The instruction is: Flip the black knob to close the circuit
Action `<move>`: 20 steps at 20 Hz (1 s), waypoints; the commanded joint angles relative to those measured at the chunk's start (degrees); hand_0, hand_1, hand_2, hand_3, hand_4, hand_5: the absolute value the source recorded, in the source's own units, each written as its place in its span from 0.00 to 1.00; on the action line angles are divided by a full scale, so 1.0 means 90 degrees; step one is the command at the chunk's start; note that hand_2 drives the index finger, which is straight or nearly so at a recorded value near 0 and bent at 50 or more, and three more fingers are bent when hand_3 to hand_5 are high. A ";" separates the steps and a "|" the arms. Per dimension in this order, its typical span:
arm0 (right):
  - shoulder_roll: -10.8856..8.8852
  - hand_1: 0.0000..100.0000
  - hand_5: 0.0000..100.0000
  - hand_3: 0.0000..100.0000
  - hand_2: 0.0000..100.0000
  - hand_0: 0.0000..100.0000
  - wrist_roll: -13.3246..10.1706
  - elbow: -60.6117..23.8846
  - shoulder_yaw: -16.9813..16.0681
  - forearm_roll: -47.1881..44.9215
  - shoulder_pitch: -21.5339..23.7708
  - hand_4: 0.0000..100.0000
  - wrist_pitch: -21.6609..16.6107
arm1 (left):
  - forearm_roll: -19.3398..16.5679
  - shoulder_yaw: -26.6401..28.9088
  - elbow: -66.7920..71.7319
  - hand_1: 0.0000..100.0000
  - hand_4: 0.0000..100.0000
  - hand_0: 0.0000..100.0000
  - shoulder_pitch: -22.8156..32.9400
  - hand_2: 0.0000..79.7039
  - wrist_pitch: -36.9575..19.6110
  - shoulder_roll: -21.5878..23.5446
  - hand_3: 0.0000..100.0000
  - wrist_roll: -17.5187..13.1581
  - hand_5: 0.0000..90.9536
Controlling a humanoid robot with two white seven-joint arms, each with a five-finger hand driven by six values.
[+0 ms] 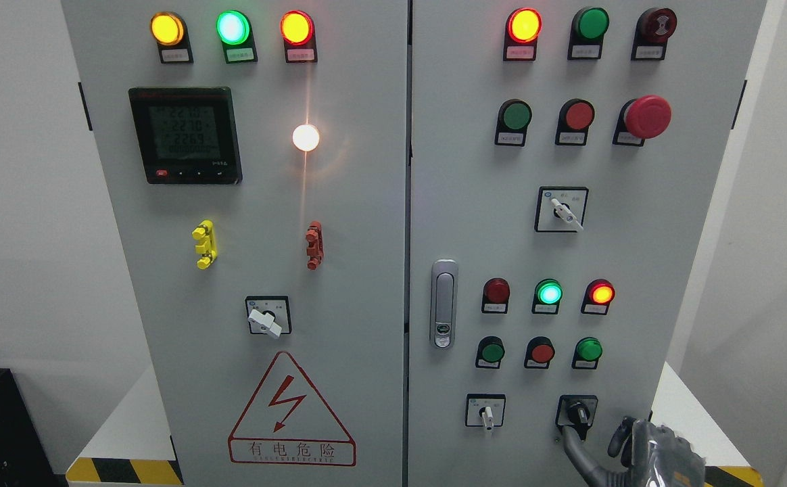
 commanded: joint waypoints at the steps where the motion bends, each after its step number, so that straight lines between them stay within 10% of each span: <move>1: -0.0023 0.23 0.81 0.93 0.78 0.00 0.0019 -0.0419 0.0796 -0.0012 0.0338 0.81 -0.0028 | 0.0000 0.0000 -0.0185 0.56 0.00 0.12 0.0146 0.00 -0.0004 0.0000 0.00 -0.0001 0.00; 20: -0.0033 0.16 0.69 0.85 0.61 0.00 -0.0595 -0.1923 0.0962 -0.2021 0.1862 0.73 -0.1092 | 0.0000 0.0000 -0.0185 0.56 0.00 0.12 0.0146 0.00 -0.0004 0.0000 0.00 -0.0001 0.00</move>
